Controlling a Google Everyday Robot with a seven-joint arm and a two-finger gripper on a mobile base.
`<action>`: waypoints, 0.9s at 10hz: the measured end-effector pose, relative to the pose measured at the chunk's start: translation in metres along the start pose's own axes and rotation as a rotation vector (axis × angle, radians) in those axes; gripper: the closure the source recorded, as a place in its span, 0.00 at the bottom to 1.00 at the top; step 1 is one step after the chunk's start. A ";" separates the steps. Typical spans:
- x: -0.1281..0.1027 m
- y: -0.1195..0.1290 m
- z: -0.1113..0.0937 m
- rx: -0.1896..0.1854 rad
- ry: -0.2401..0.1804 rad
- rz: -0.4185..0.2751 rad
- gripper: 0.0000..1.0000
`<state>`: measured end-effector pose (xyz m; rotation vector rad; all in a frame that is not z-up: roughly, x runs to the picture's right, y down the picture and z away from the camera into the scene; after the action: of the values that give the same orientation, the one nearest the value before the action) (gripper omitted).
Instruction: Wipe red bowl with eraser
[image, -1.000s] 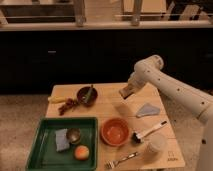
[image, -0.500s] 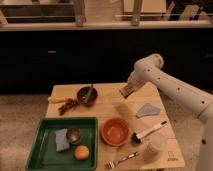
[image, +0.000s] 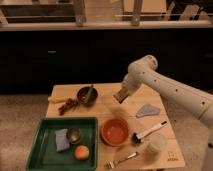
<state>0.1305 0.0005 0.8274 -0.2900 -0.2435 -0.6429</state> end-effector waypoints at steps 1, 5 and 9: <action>-0.007 0.001 -0.002 -0.003 -0.005 -0.014 0.96; -0.043 0.018 -0.012 -0.015 -0.015 -0.044 0.96; -0.066 0.052 -0.012 -0.040 0.008 -0.022 0.96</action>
<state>0.1136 0.0724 0.7860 -0.3235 -0.2264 -0.6714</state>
